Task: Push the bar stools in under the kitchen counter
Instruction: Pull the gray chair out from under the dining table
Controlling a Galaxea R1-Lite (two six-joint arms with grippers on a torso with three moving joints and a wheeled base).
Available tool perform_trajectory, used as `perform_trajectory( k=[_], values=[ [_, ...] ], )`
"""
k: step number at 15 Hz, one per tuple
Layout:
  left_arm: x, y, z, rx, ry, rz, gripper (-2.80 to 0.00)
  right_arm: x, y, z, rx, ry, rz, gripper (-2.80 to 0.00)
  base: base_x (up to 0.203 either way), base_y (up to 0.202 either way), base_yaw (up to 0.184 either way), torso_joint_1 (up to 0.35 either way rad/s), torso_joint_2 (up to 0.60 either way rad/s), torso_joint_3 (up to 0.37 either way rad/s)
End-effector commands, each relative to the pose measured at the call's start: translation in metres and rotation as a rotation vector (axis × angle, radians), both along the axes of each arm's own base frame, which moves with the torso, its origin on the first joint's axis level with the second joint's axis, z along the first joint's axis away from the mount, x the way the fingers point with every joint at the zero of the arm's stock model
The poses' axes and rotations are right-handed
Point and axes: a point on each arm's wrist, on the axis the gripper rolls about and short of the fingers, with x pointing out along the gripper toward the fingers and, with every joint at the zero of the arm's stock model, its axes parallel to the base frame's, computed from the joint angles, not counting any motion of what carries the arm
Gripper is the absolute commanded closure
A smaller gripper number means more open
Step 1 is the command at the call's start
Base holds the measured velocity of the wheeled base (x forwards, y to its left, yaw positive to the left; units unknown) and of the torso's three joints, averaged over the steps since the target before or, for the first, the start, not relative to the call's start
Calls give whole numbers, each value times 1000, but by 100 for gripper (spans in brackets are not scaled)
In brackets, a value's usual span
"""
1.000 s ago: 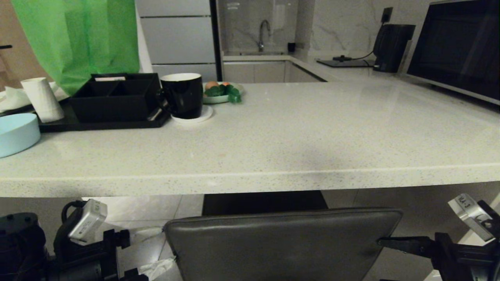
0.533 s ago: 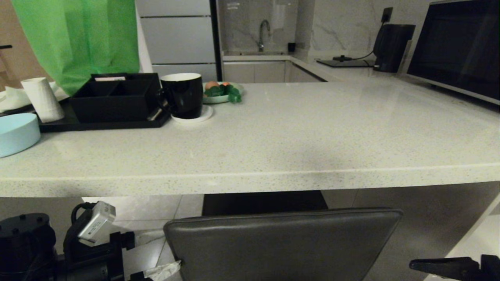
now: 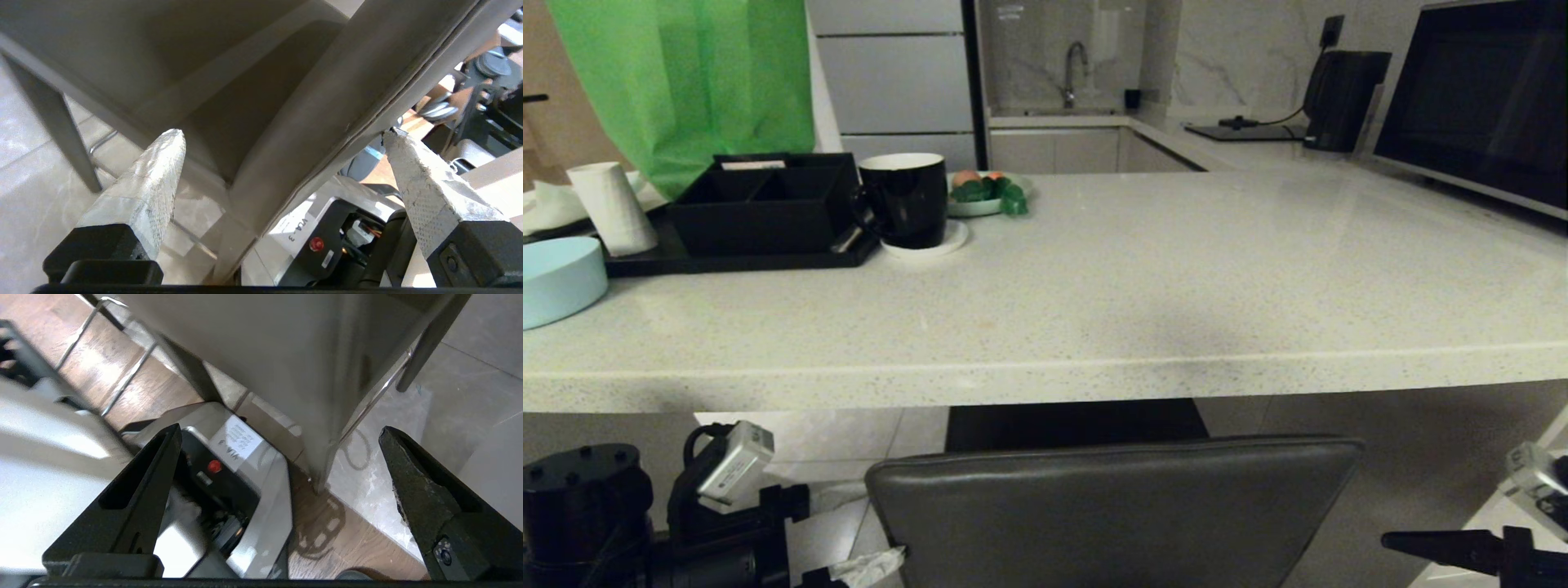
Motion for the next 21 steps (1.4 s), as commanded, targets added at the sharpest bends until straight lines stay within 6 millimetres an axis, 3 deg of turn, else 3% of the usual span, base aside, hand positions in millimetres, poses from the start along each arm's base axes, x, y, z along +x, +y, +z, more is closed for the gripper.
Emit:
perform_trajectory(
  k=[1,4,8,16,21],
  values=[
    [0,-2,2,-4,-16,-13,-280,28,-1,-29,22,6,15,-280,0,0,0,0,0,0],
    [-4,-7,6,-7,-35,-48,-280,45,1,-37,87,-62,90,-280,0,0,0,0,0,0],
    [-10,-13,9,-13,-48,-85,-280,61,9,-30,182,-75,211,-280,0,0,0,0,0,0],
    [-3,-18,15,-29,-118,-104,-280,64,55,-34,226,-88,457,-280,0,0,0,0,0,0],
    [0,-18,4,-26,-84,-94,-280,65,55,-37,228,-74,445,-280,0,0,0,0,0,0]
  ],
)
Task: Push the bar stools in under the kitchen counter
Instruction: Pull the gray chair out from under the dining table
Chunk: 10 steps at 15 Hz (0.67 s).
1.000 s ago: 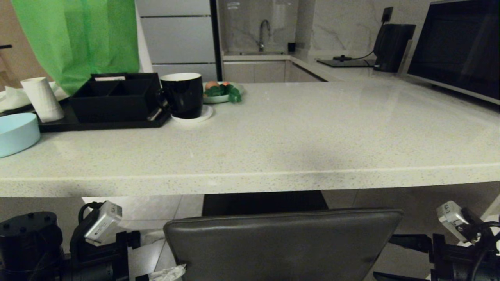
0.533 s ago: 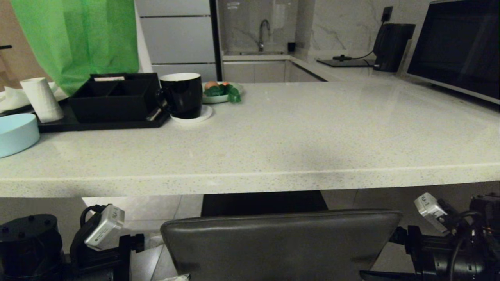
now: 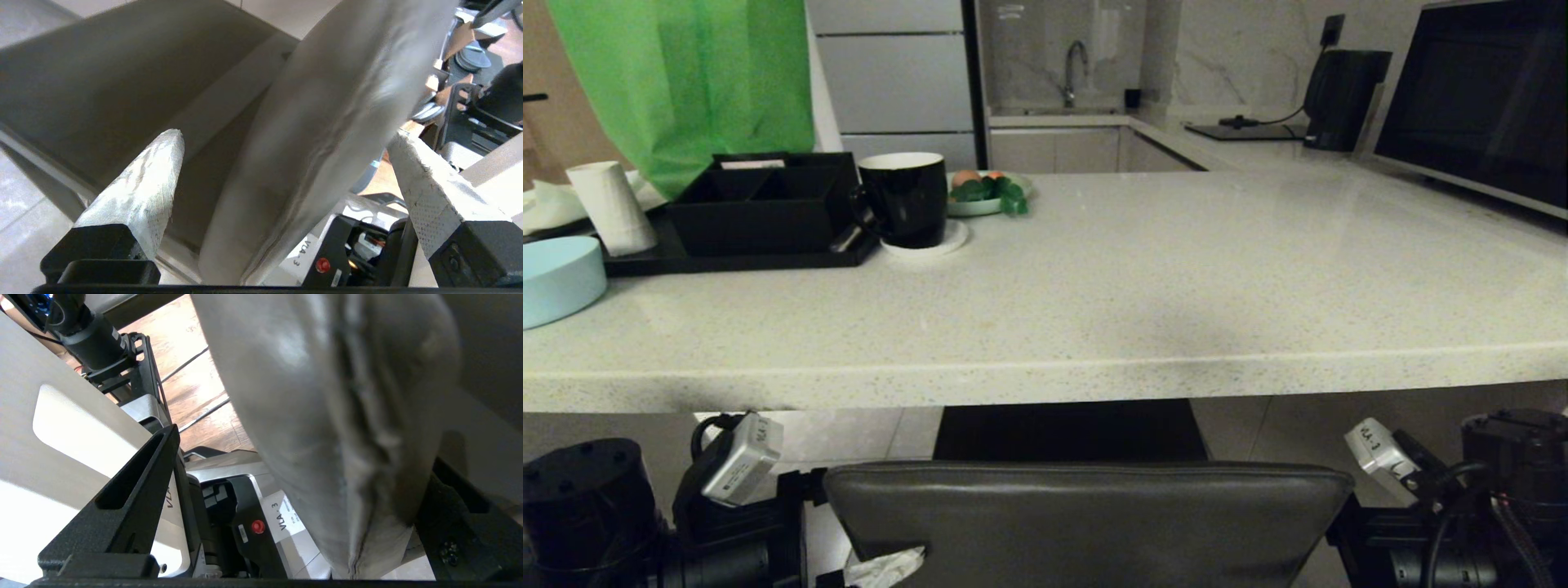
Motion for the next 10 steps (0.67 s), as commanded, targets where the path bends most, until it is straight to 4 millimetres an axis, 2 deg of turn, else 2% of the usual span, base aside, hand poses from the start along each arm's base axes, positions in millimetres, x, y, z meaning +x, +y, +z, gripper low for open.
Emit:
perform_trajectory(
  k=[1,7,10],
  values=[
    [1,-1,-5,4,22,-7,-280,3,1,-4,-3,12,0,-280,0,0,0,0,0,0],
    [2,-1,-8,14,34,-4,-280,18,5,-5,47,-12,-32,-280,0,0,0,0,0,0],
    [2,-1,-9,14,36,-7,-280,17,5,-5,47,-6,-34,-280,-173,0,0,3,3,1]
  ],
)
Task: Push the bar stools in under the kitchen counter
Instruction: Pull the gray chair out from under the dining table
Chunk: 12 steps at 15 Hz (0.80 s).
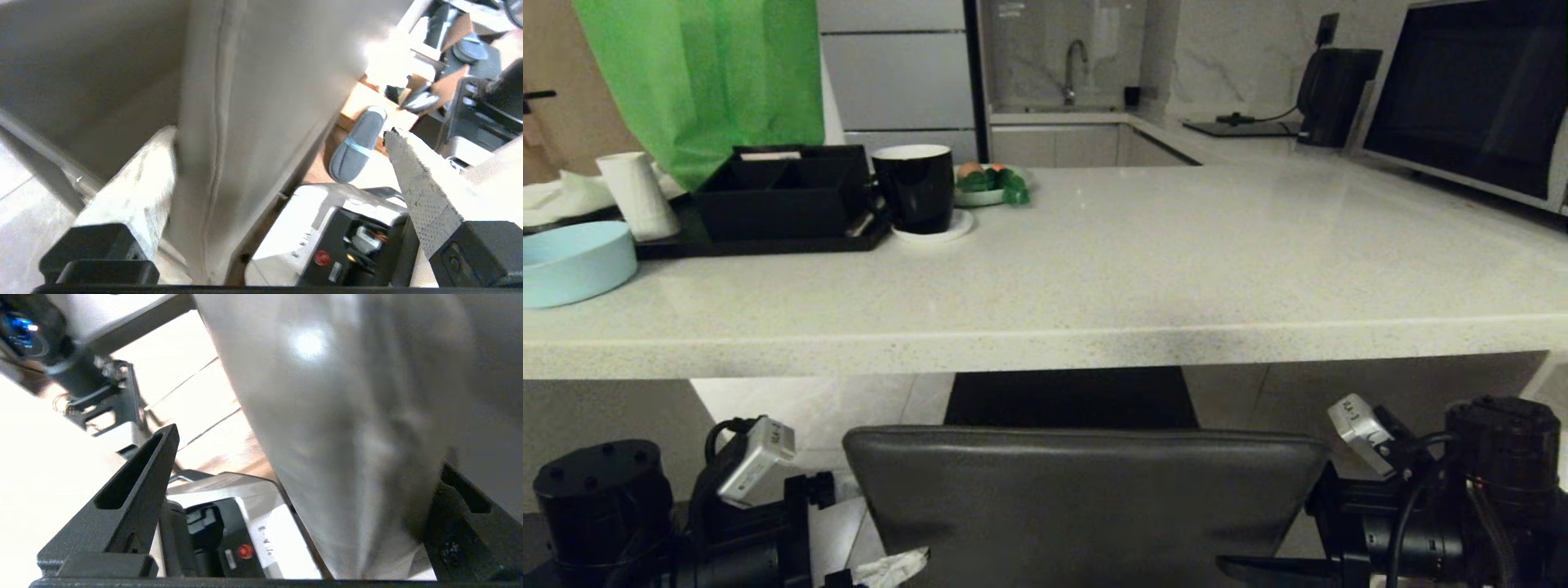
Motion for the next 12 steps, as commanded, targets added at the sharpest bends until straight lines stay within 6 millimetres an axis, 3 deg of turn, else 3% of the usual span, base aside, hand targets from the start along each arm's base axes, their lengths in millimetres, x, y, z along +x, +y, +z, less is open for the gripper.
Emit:
perform_trajectory(
  k=[1,12],
  values=[
    [0,-1,-1,-2,2,-10,-280,-1,0,-2,1,11,10,-280,-197,0,1,2,10,2],
    [-1,-2,0,-3,-2,-15,-280,2,0,-13,-3,22,3,-280,-193,0,-1,3,3,2]
  ],
)
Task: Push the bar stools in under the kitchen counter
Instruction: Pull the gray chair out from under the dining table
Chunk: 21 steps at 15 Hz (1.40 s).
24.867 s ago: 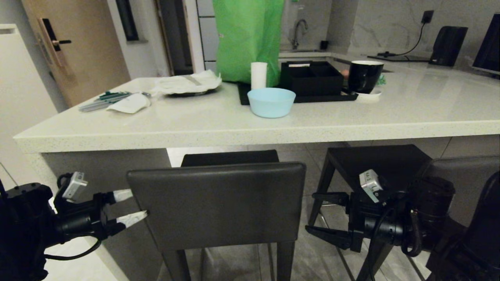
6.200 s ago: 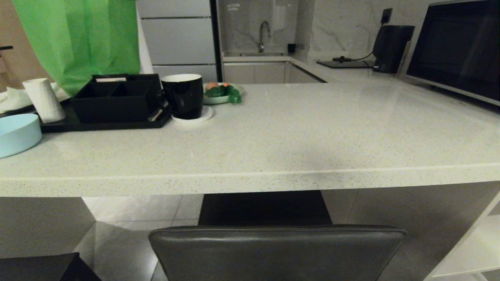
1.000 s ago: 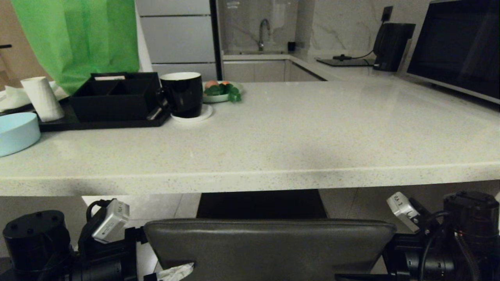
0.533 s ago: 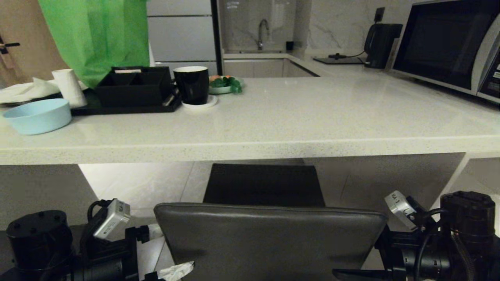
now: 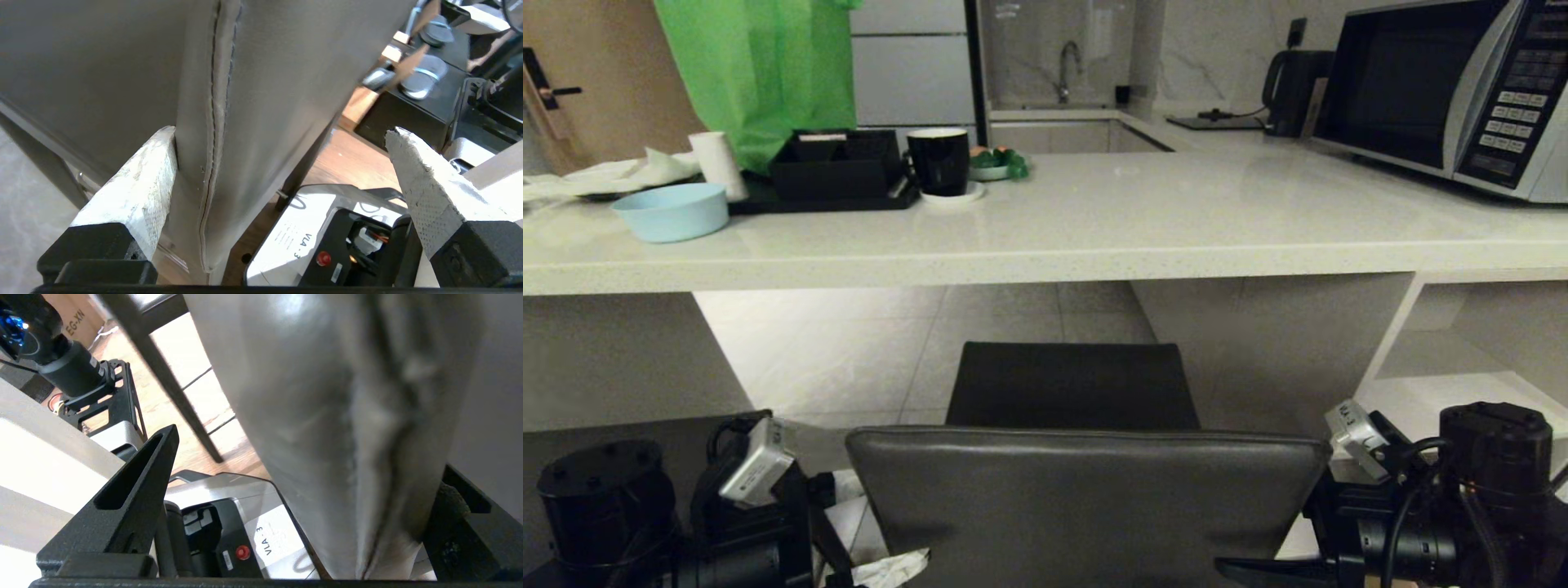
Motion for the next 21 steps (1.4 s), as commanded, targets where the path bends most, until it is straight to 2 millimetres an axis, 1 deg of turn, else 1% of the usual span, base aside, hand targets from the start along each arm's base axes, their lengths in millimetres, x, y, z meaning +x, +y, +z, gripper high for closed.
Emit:
perform_trajectory(
  k=[1,4,9,13,14,15,17,19,21],
  values=[
    [-1,0,1,-3,-7,-4,-280,1,0,-6,-1,15,3,-280,-189,0,-4,0,5,9],
    [-1,0,0,-3,-6,-4,-280,2,-2,-10,-1,16,-6,-280,-192,0,-1,4,4,-2],
    [-1,0,3,-7,-20,-3,-280,4,-3,-11,1,11,-15,-280,-183,0,-4,1,3,4],
    [-2,1,7,-12,-47,0,-280,0,-4,-8,4,2,-15,-280,-15,0,0,-3,1,2],
    [-1,4,10,-15,-72,25,-280,-2,-5,-6,6,-4,-17,-280,0,0,0,0,0,0],
    [2,11,12,-14,-98,84,-280,-5,-6,-4,9,-10,-21,-280,0,0,0,0,0,0],
    [3,27,19,-11,-143,196,-280,-12,-17,3,17,-30,-76,-280,0,0,0,0,0,0],
    [-4,41,34,-19,-227,280,-280,-22,-31,11,2,-66,-200,-280,0,0,0,0,0,0],
    [-16,49,45,-21,-264,327,-280,-37,-43,19,2,-96,-286,-280,0,0,0,0,0,0]
  ],
)
